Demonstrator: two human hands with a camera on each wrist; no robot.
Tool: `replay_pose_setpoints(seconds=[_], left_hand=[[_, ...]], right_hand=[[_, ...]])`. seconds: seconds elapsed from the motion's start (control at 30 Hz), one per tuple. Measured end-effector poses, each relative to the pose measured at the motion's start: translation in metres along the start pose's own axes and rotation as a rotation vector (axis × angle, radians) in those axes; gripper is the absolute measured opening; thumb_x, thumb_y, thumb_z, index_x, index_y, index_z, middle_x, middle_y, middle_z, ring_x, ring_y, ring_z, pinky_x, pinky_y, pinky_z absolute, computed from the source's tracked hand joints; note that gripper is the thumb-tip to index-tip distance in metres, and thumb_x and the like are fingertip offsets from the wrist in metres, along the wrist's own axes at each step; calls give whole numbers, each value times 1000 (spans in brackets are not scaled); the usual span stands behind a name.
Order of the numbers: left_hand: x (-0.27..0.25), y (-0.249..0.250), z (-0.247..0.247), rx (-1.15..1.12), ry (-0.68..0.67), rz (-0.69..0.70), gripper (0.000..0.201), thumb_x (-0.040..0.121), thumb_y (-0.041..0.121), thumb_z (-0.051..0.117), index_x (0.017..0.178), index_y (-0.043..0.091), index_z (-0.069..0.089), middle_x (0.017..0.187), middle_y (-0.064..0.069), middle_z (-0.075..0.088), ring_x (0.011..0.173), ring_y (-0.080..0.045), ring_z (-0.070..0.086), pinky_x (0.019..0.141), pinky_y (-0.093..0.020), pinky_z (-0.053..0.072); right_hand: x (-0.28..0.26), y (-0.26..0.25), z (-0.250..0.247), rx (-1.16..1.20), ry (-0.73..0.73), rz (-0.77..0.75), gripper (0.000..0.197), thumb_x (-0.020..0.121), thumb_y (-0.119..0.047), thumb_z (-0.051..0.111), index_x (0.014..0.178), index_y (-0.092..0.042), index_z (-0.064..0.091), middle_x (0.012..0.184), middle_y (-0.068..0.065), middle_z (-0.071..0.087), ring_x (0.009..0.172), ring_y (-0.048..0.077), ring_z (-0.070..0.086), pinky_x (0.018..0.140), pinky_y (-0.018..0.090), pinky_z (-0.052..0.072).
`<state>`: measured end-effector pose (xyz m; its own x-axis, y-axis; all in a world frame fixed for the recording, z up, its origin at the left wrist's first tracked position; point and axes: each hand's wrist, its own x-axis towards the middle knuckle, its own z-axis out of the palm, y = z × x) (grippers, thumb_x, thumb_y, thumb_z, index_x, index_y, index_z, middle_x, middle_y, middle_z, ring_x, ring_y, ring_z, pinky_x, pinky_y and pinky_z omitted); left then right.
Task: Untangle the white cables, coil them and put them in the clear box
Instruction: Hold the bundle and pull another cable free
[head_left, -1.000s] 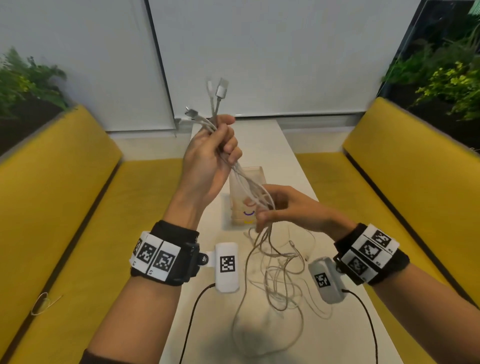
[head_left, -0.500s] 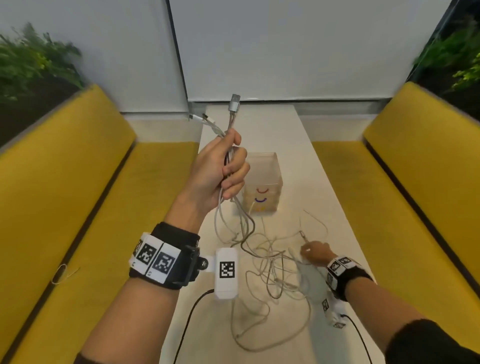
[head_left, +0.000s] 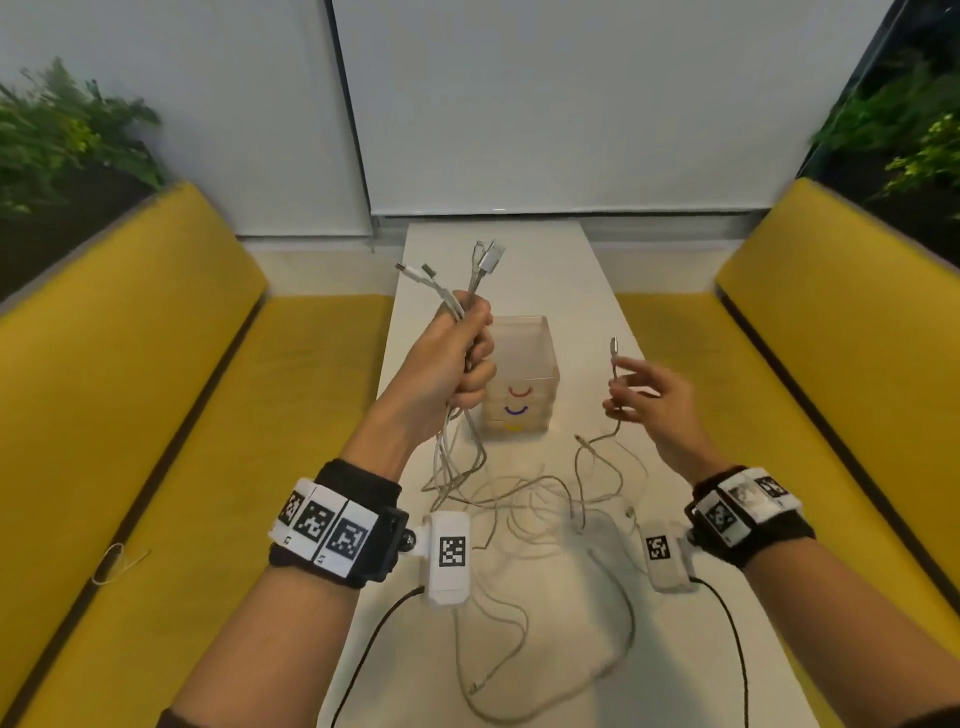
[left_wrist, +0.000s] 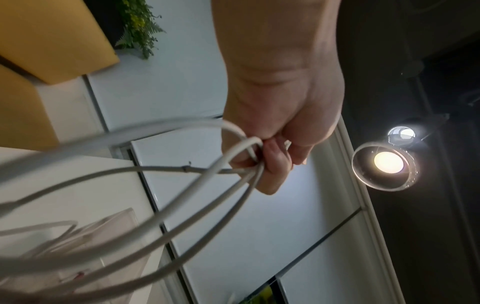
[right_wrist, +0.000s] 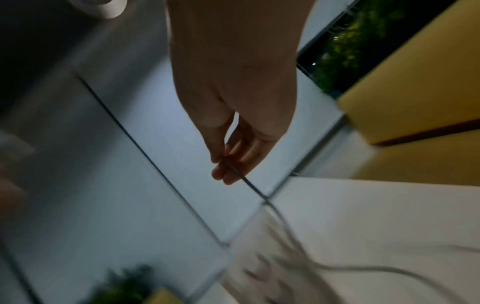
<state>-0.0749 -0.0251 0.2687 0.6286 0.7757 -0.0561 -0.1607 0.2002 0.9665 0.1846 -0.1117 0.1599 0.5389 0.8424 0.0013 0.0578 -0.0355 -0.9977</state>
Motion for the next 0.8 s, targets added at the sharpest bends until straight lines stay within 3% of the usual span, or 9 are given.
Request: replay_pose_setpoints(seconds=[0.1,0.2,0.3,0.37,0.53,0.63,0.73,0.8], left_hand=[[4,-2,6,69,62,-23,27,106,33,48,84,21,38,60,6,32,43,-7,20,36,-18,17],[7,3,1,88,134,16,40,105,39,47,71,22,36,56,5,26,41,-9,19,36,-19,16],[6,12,-9,45,213,60,43,105,40,47,66,23,37,54,4,23,42,-10,17,38,-22,13],[6,16,-15,41,250,80,45,104,39,48,63,23,37,51,4,24,43,-11,17,40,-27,13],[5,18,-13,29,254,149,45,105,40,47,64,22,38,54,2,26,47,-13,18,41,-26,15],[-2,31,-14,-7,309,250,45,105,42,44,65,23,39,55,2,25,46,-12,19,44,-30,12],[-9,49,-22,-96,358,342,47,106,43,42,62,25,38,53,4,25,43,-10,18,41,-28,12],[-12,59,-26,-136,371,377,49,106,43,41,61,25,37,51,5,25,41,-9,18,38,-25,16]], right_hand=[[-3,-65,3,108,-107,-78,47,87,2,67,131,-12,56,92,12,67,74,25,72,72,33,62],[-10,-97,-3,38,-147,-144,34,89,-5,65,123,-2,64,98,14,69,76,21,73,77,33,61],[-15,-110,-18,26,-93,-191,19,93,-8,60,111,-9,68,93,12,67,72,15,73,74,29,61],[-18,-113,-26,32,-68,-223,19,95,-9,58,112,-9,66,91,10,66,70,14,73,71,27,61],[-23,-111,-23,-17,-113,-242,20,93,-11,60,113,-8,61,92,12,67,80,23,75,74,34,63],[-16,-93,-35,25,-96,-106,24,92,-14,61,112,-4,56,90,16,67,85,31,74,75,42,63],[-12,-60,-58,-31,-149,219,13,98,-14,55,107,-5,55,86,18,63,79,32,75,75,46,63],[-15,-34,-72,-149,-217,444,17,100,-15,51,110,-1,53,81,18,61,75,32,74,71,44,63]])
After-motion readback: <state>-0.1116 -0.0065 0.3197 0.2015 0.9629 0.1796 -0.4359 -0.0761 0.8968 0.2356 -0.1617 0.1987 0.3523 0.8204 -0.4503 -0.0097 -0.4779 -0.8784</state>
